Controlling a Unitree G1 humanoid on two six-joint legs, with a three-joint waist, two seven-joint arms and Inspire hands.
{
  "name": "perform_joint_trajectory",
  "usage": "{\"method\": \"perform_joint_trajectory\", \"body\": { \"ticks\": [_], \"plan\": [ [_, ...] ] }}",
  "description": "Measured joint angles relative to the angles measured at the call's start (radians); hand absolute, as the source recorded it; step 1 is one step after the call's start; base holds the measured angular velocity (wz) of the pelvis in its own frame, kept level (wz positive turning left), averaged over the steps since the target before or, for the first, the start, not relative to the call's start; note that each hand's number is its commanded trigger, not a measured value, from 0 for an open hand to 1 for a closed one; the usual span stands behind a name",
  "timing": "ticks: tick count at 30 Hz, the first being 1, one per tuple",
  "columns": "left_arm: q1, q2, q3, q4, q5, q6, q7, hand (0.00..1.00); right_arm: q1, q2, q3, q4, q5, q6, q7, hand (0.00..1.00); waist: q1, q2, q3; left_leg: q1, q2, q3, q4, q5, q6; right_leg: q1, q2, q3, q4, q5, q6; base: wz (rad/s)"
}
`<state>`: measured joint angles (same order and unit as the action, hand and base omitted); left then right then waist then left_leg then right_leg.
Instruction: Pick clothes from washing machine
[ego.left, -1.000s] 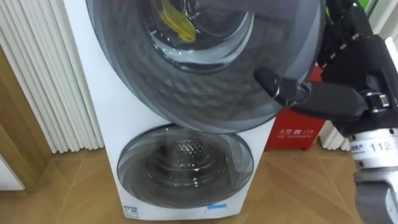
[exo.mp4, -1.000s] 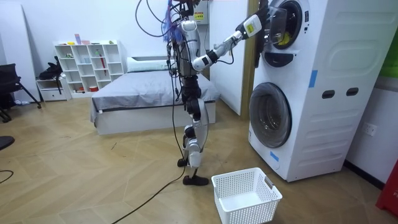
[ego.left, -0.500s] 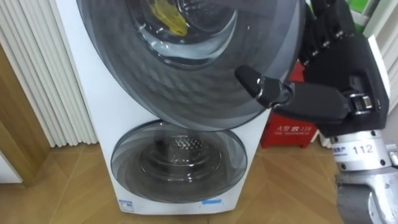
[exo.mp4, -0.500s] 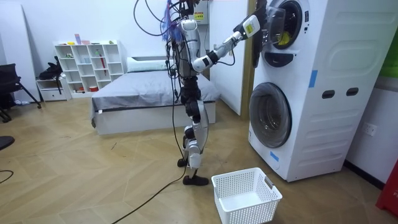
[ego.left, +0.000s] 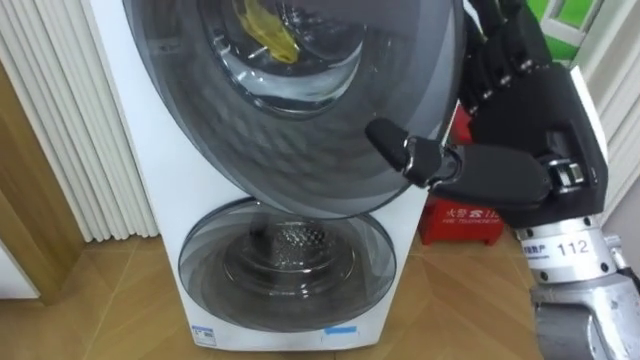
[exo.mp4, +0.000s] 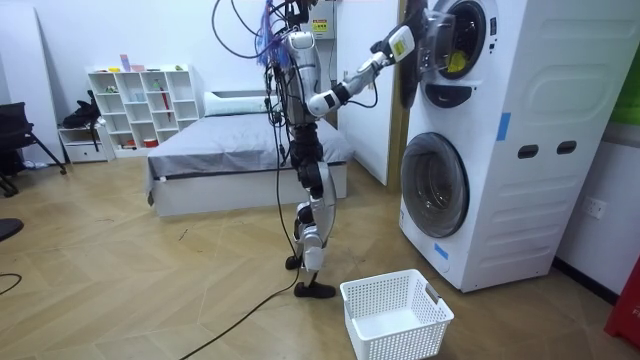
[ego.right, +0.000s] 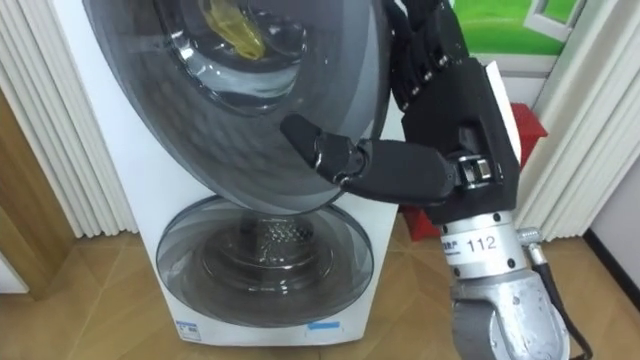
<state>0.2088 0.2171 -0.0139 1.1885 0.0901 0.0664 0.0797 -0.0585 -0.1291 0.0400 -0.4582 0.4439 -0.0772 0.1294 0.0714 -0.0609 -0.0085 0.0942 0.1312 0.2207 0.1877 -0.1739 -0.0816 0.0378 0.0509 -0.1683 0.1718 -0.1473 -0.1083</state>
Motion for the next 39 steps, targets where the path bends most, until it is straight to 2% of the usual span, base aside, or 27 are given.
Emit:
{"method": "perform_joint_trajectory", "body": {
  "ticks": [4, 6, 11, 14, 17, 19, 23, 24, 27, 30, 33, 36, 39],
  "plan": [
    [-0.002, 0.0, -0.001, 0.0, 0.0, -0.007, 0.008, 0.0, 0.0, -0.001, 0.027, 0.0, 0.023, -0.01, 0.032, 0.0, -0.007, 0.004, -0.0015, -0.004, 0.0, 0.0, 0.0, 0.0, 0.0, -0.002, 0.0, -0.001, 0.001, 0.001, -0.002, 0.0],
    [-0.007, 0.0, -0.001, 0.0, 0.0, -0.008, 0.023, 0.0, -0.001, -0.003, 0.065, 0.0, 0.04, -0.002, 0.057, 0.0, -0.001, 0.006, -0.0008, -0.004, 0.0, 0.0, -0.001, 0.0, 0.0, -0.002, 0.0, -0.002, 0.001, 0.001, -0.002, 0.03],
    [-0.016, 0.0, -0.002, 0.001, -0.001, -0.012, 0.026, 0.0, -0.019, -0.005, 0.138, -0.025, 0.104, -0.014, 0.121, 0.0, 0.015, 0.007, -0.0011, -0.002, -0.001, -0.001, -0.002, 0.0, 0.0, 0.008, -0.003, -0.016, -0.003, -0.002, 0.0, 0.09],
    [-0.02, 0.0, -0.002, 0.0, -0.001, -0.013, 0.026, 0.0, -0.017, -0.029, 0.17, -0.035, 0.165, -0.019, 0.154, 0.0, 0.016, 0.006, -0.0006, 0.002, -0.002, -0.001, -0.001, 0.0, 0.0, 0.015, -0.006, -0.027, -0.001, -0.009, 0.002, 0.1],
    [-0.022, 0.0, -0.001, 0.0, 0.0, -0.013, 0.025, 0.0, -0.019, -0.038, 0.183, -0.036, 0.189, -0.011, 0.186, 0.0, 0.02, 0.002, 0.0002, 0.0, -0.002, -0.013, 0.0, 0.003, -0.005, 0.014, -0.007, -0.039, -0.002, -0.013, 0.008, 0.14],
    [-0.024, 0.0, 0.0, 0.0, 0.0, -0.013, 0.025, 0.0, -0.02, -0.036, 0.195, -0.036, 0.189, -0.009, 0.204, 0.0, 0.023, -0.006, 0.0002, -0.014, -0.006, -0.038, 0.003, 0.005, -0.007, 0.014, -0.012, -0.065, -0.002, -0.017, 0.01, 0.37],
    [-0.038, 0.0, 0.007, -0.001, 0.006, -0.023, 0.019, 0.0, -0.051, -0.021, 0.23, -0.029, 0.171, -0.003, 0.26, 0.0, 0.079, -0.019, -0.0008, -0.032, -0.013, -0.087, 0.007, 0.008, -0.008, 0.017, -0.021, -0.113, -0.002, -0.024, 0.007, 0.36],
    [-0.037, 0.0, 0.012, -0.002, 0.002, -0.024, 0.017, 0.0, -0.071, -0.021, 0.251, -0.021, 0.172, 0.006, 0.265, 0.0, 0.108, -0.022, -0.0008, -0.031, -0.014, -0.094, 0.009, 0.008, -0.008, 0.02, -0.023, -0.122, -0.002, -0.025, 0.004, 0.3],
    [-0.036, 0.001, 0.013, -0.004, -0.016, -0.025, 0.017, 0.0, -0.104, -0.022, 0.311, -0.004, 0.169, 0.049, 0.289, 0.0, 0.14, -0.033, 0.002, -0.039, -0.027, -0.136, 0.01, 0.008, -0.008, 0.039, -0.033, -0.165, -0.003, -0.04, 0.011, 0.55],
    [-0.019, 0.0, 0.011, -0.003, -0.021, -0.025, 0.015, 0.0, -0.127, -0.028, 0.346, 0.03, 0.16, 0.08, 0.333, 0.0, 0.183, -0.044, 0.0085, -0.047, -0.036, -0.143, 0.012, 0.008, -0.007, 0.047, -0.041, -0.184, -0.005, -0.053, 0.02, 0.37],
    [-0.006, -0.004, 0.011, 0.0, -0.031, -0.023, 0.015, 0.0, -0.147, -0.045, 0.376, 0.062, 0.157, 0.083, 0.355, 0.0, 0.213, -0.046, 0.0103, -0.055, -0.045, -0.144, 0.01, 0.008, -0.006, 0.045, -0.049, -0.192, -0.011, -0.056, 0.026, 0.13],
    [-0.008, -0.004, 0.011, -0.001, -0.061, -0.023, 0.015, 0.0, -0.147, -0.057, 0.413, 0.082, 0.157, 0.101, 0.375, 0.0, 0.227, -0.043, 0.0119, -0.054, -0.051, -0.151, 0.001, 0.008, -0.006, 0.051, -0.051, -0.194, -0.021, -0.053, 0.031, 0.0],
    [-0.017, -0.004, 0.011, -0.002, -0.063, -0.023, 0.014, 0.0, -0.147, -0.065, 0.414, 0.092, 0.157, 0.102, 0.373, 0.0, 0.236, -0.04, 0.0143, -0.057, -0.052, -0.152, -0.008, 0.008, -0.006, 0.052, -0.053, -0.199, -0.022, -0.054, 0.033, 0.0]
  ]
}}
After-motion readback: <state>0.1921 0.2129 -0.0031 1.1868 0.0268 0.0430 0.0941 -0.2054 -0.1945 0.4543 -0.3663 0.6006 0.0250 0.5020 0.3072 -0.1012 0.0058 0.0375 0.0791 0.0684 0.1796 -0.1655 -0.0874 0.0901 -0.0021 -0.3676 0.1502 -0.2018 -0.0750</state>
